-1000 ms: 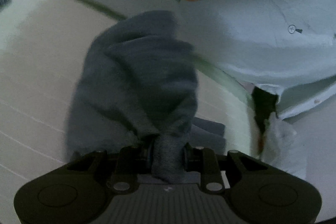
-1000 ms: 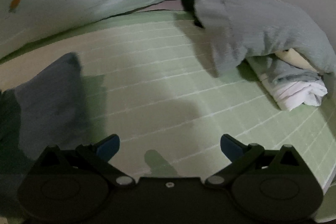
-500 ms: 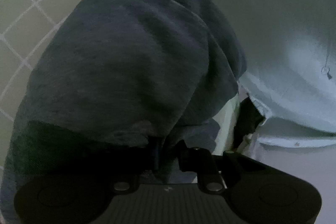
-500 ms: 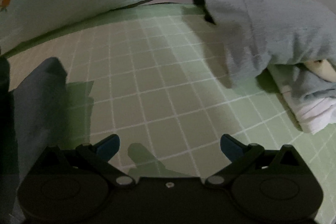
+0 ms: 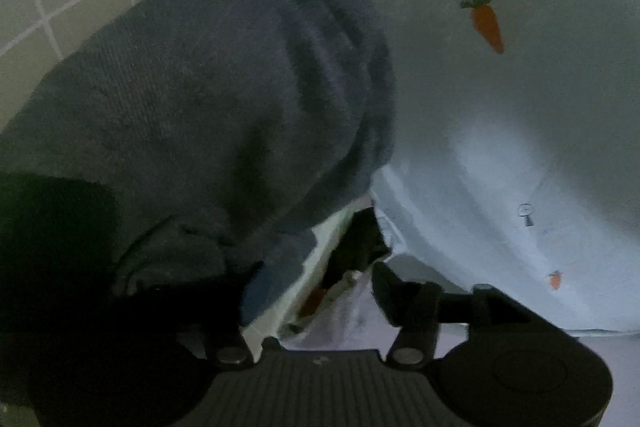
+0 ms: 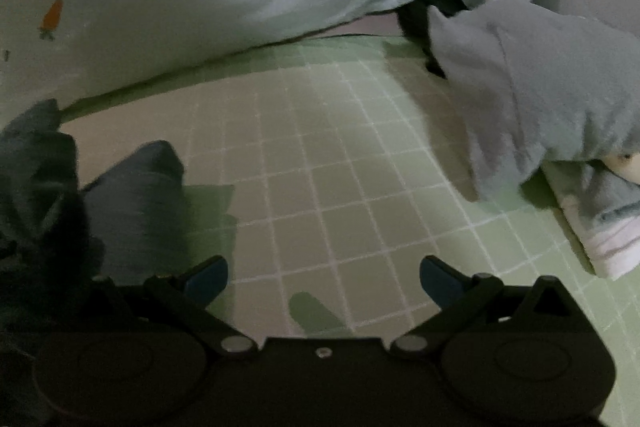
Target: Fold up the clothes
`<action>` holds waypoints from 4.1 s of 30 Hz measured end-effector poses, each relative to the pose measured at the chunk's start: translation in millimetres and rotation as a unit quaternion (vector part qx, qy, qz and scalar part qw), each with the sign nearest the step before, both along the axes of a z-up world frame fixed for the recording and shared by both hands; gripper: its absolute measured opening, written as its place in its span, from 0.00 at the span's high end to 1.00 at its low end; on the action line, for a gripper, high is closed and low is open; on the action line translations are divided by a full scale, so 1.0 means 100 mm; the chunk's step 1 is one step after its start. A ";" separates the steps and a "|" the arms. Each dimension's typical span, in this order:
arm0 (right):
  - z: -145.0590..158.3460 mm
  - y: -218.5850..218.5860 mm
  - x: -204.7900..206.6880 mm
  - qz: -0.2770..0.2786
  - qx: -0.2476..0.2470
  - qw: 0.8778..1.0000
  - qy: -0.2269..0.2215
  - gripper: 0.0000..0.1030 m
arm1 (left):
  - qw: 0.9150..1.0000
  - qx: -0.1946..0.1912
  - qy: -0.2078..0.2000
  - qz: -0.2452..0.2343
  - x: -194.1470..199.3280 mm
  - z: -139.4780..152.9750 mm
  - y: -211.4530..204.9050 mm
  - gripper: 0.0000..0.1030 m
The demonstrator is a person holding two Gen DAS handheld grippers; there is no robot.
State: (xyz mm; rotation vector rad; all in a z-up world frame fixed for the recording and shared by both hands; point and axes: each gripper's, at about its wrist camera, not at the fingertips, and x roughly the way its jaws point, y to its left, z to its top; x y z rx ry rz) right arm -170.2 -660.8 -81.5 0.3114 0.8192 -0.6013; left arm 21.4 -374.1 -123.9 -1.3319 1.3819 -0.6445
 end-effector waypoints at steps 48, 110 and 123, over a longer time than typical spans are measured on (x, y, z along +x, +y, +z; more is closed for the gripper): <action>0.07 0.05 0.12 0.078 0.216 0.971 -0.066 0.50 | 0.905 0.350 -0.181 -0.159 -0.19 0.40 0.05 0.09; 1.14 -3.07 -1.63 -0.218 0.022 0.966 -0.140 0.43 | 0.762 0.245 -0.491 -0.344 -2.15 1.53 -4.33 0.28; 1.14 -2.35 -1.93 -0.243 -0.069 0.962 -0.105 0.00 | 0.690 0.222 -0.598 -0.344 -2.33 1.81 -3.59 0.00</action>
